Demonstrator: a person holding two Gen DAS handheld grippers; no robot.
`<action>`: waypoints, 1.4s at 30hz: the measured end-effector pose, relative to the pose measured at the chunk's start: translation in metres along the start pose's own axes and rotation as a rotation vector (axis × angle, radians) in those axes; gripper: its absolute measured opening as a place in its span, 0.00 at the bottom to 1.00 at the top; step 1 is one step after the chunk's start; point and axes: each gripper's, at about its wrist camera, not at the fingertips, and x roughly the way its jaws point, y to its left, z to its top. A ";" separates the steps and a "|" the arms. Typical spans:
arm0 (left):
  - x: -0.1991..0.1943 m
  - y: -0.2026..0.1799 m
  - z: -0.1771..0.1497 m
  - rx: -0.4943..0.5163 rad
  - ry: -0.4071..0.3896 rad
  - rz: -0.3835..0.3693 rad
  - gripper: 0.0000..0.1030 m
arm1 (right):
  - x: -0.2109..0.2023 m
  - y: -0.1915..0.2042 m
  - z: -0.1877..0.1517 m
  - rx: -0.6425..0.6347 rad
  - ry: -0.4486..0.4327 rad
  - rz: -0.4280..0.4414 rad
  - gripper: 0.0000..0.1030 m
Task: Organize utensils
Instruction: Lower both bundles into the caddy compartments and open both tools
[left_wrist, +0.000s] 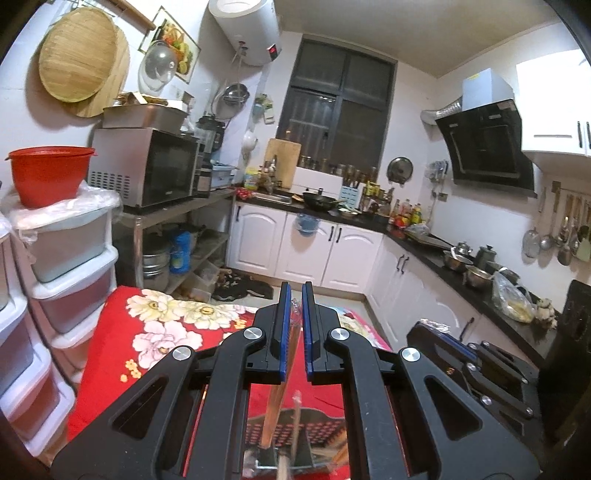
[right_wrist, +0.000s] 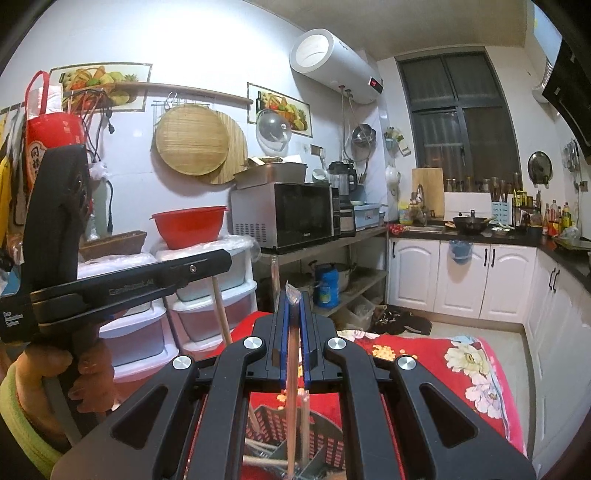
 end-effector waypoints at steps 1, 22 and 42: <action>0.003 0.002 0.000 -0.002 0.002 0.005 0.02 | 0.003 -0.001 0.000 0.000 0.002 0.000 0.06; 0.059 0.050 -0.039 -0.042 0.089 0.081 0.02 | 0.079 0.001 -0.039 0.005 0.116 -0.029 0.06; 0.076 0.050 -0.093 -0.007 0.214 0.084 0.02 | 0.095 -0.002 -0.084 0.009 0.262 -0.064 0.06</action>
